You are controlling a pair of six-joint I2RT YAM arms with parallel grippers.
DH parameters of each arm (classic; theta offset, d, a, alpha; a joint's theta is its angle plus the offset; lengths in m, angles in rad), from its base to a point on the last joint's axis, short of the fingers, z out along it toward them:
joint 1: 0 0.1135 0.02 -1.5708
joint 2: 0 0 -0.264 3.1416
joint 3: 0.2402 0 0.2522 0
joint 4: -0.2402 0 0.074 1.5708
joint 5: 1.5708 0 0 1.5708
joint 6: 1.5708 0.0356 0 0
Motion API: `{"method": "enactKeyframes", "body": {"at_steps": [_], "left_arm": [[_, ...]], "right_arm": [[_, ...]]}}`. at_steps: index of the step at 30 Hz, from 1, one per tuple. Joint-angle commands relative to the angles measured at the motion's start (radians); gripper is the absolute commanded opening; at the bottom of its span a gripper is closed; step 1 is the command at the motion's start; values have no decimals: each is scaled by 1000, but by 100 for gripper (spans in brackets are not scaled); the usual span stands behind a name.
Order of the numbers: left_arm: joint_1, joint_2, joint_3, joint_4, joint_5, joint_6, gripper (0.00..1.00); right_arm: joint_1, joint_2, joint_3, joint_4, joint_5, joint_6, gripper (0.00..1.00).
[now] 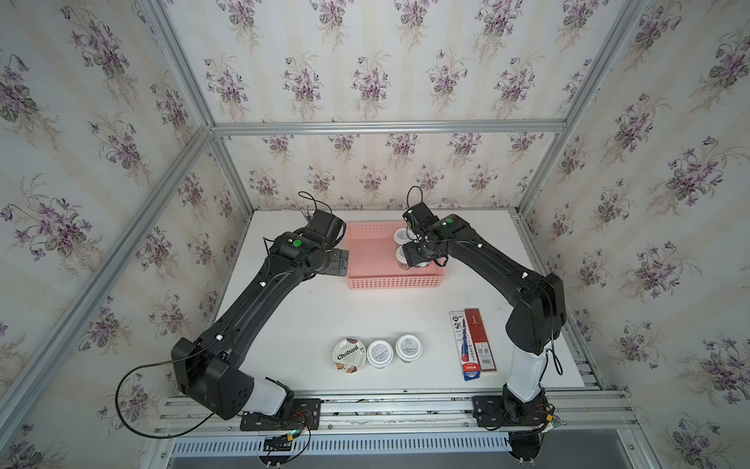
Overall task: Put the yogurt in the basket
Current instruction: Place the yogurt in the basket.
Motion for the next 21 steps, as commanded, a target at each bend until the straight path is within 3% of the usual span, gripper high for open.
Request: {"method": "enactKeyframes", "body": {"at_steps": [1, 21], "left_arm": [[7, -1, -4, 6, 13, 6, 99], [33, -8, -17, 18, 46, 6, 99]], "right_arm": [[-8, 29, 26, -30, -8, -25, 76], [-35, 89, -44, 11, -28, -25, 76]]}}
